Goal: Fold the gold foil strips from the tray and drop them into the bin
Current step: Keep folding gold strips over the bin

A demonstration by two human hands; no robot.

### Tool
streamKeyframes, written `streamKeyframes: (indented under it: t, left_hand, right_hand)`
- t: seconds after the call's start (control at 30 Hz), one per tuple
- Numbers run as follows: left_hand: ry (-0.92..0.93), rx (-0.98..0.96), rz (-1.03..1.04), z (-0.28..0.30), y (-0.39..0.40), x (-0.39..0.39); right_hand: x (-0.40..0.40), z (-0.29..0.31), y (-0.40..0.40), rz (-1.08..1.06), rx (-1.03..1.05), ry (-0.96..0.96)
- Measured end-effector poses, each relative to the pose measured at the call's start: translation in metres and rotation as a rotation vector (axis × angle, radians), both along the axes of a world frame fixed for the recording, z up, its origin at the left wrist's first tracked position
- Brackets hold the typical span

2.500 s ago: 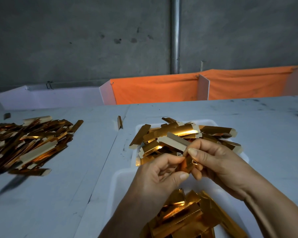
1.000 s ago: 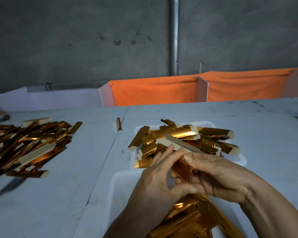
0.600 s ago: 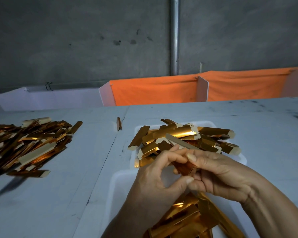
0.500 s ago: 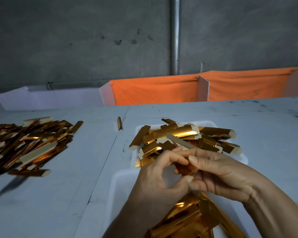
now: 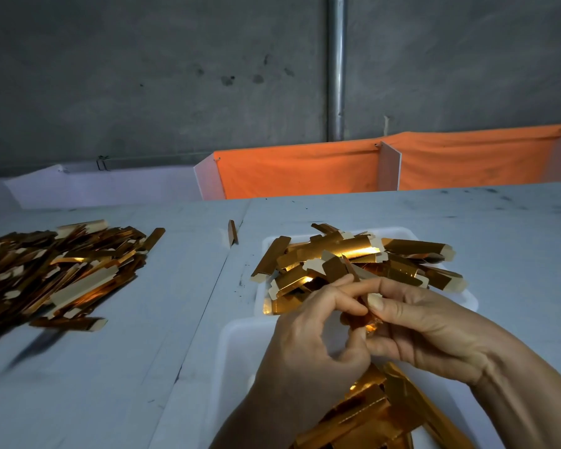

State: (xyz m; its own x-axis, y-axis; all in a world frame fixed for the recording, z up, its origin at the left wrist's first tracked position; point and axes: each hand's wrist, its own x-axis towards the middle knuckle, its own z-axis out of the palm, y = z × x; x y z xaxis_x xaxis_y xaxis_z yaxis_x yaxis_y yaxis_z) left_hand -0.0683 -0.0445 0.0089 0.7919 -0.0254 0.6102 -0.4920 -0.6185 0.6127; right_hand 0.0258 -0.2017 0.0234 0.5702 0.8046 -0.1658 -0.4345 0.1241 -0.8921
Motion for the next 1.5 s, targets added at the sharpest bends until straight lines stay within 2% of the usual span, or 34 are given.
streamKeyframes:
  t: [0.27,0.37,0.67,0.73,0.83,0.93,1.0,1.1,1.2,1.37,1.5]
  left_hand:
    - [-0.291,0.226,0.223,-0.003,-0.015,0.005]
    - [-0.292,0.218,0.228,-0.004,-0.018,0.008]
    - [-0.140,0.135,0.192,-0.002,-0.016,0.005]
    - [-0.067,0.014,0.147,-0.001,-0.018,0.004]
    - [0.100,-0.434,0.041,0.006,-0.015,0.003]
    - [0.270,-0.766,0.032,0.007,-0.006,0.005]
    - [0.352,-0.832,0.052,0.005,-0.001,0.007]
    - [0.389,-0.725,0.169,0.000,0.001,0.008]
    - [0.380,-0.649,0.221,-0.002,0.003,0.010]
    - [0.409,-0.518,0.173,0.000,0.006,0.008]
    - [0.453,-0.439,0.083,-0.001,0.006,0.005]
  right_hand:
    - [-0.004,0.001,0.004,-0.065,0.017,-0.001]
    - [-0.003,0.001,0.003,-0.088,0.023,-0.006]
    - [-0.001,0.002,0.001,-0.093,0.027,-0.003]
    - [-0.001,0.002,0.001,-0.098,0.039,-0.015]
    - [-0.001,0.002,0.000,-0.082,0.032,-0.075]
    - [-0.005,0.002,0.002,-0.020,-0.101,-0.278]
    - [-0.010,0.001,0.008,0.044,-0.246,-0.455]
    - [-0.015,-0.003,0.017,0.142,-0.423,-0.650]
    - [-0.015,-0.003,0.017,0.125,-0.486,-0.709]
    - [-0.008,0.002,0.008,-0.160,-0.258,-0.542]
    - [-0.008,0.006,0.006,-0.208,-0.079,-0.366]
